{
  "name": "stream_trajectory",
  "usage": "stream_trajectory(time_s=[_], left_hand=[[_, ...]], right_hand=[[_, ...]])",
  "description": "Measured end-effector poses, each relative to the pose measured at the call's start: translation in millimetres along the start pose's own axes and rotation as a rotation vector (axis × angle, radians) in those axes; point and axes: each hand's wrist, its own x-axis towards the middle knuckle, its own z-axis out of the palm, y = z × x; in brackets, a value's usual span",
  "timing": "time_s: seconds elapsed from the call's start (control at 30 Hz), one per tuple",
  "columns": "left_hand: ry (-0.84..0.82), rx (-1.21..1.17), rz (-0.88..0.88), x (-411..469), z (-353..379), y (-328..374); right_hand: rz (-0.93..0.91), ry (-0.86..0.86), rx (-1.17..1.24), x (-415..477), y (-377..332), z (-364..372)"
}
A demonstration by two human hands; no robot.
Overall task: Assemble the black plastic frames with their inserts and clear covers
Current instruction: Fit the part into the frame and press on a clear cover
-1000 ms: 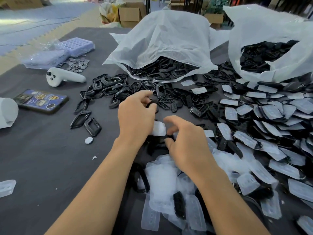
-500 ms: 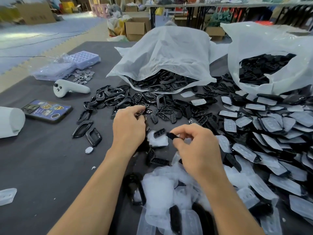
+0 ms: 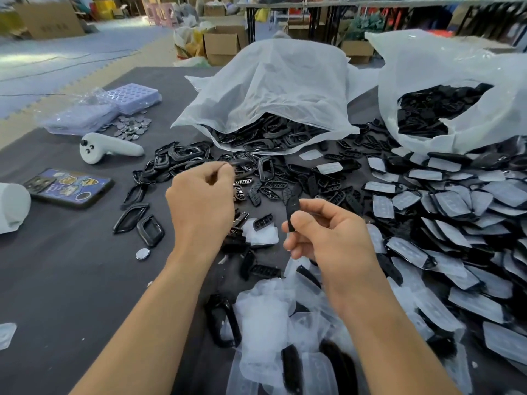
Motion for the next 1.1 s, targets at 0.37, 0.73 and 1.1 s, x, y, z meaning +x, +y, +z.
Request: stream_trajectory(time_s=[0.37,0.73,1.1], left_hand=[[-0.325,-0.646,-0.407,-48,-16,-2],[-0.525,-0.735,-0.320,-45,-16,-1],[-0.597,-0.697,-0.292,-47,-15,-3]], right_hand=[[0.020,-0.023,0.062,3,0,-4],[-0.093,0.120,-0.292,6,6,-6],[-0.043,-0.032,-0.159,4,2,-5]])
